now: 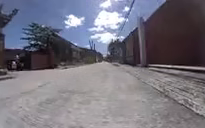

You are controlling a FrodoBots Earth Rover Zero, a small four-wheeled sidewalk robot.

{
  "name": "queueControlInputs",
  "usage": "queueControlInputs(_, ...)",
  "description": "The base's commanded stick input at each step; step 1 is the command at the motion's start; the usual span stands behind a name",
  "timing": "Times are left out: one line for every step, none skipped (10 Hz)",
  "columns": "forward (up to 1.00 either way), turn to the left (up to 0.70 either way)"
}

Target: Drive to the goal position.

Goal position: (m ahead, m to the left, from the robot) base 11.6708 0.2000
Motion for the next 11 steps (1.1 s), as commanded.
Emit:
queueControlInputs(1.0, -0.35)
queueControlInputs(1.0, 0.08)
queueControlInputs(1.0, 0.01)
queueControlInputs(1.0, 0.0)
queueControlInputs(1.0, 0.0)
queueControlInputs(1.0, 0.0)
queueControlInputs(1.0, 0.0)
queueControlInputs(1.0, 0.0)
queueControlInputs(1.0, 0.0)
queueControlInputs(1.0, 0.0)
queueControlInputs(1.0, 0.0)
